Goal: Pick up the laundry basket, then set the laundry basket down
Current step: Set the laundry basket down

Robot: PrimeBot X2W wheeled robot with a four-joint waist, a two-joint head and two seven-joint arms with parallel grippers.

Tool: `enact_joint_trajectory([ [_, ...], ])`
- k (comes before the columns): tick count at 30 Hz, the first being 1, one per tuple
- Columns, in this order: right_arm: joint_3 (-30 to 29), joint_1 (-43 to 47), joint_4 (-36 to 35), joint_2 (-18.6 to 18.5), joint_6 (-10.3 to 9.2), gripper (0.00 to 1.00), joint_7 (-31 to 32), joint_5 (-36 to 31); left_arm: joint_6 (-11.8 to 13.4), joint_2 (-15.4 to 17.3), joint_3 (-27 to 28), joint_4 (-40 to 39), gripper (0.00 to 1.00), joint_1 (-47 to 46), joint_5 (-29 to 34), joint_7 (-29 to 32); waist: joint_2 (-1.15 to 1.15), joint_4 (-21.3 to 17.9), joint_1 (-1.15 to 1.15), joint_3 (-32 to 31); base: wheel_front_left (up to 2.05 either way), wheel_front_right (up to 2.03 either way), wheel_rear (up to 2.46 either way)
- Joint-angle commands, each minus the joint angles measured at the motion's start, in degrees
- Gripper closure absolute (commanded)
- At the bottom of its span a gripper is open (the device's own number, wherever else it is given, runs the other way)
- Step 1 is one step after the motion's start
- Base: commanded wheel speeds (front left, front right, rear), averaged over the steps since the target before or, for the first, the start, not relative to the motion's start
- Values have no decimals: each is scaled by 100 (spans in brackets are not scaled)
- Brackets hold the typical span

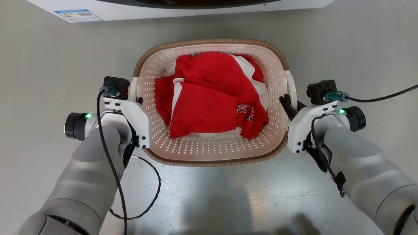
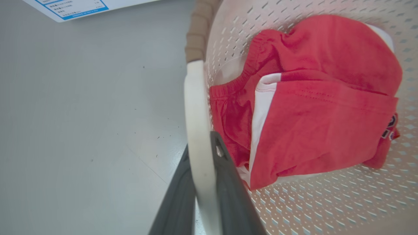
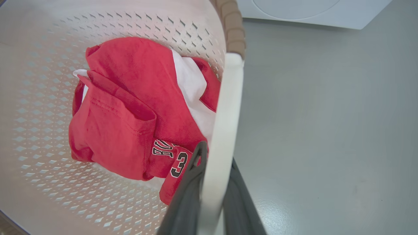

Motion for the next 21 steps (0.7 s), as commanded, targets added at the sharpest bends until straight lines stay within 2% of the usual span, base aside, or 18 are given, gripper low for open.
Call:
enact_joint_trajectory([
  [1, 57, 141, 24, -4, 42, 100, -104, -24, 87, 199, 43, -29, 100, -140, 42, -96, 0, -2, 0, 46, 0, 0, 0],
  [21, 68, -37, 166, 45, 42, 100, -274, 28, 148, 181, -28, -4, 100, -249, -16, -139, 0, -32, 0, 242, 0, 0, 0],
])
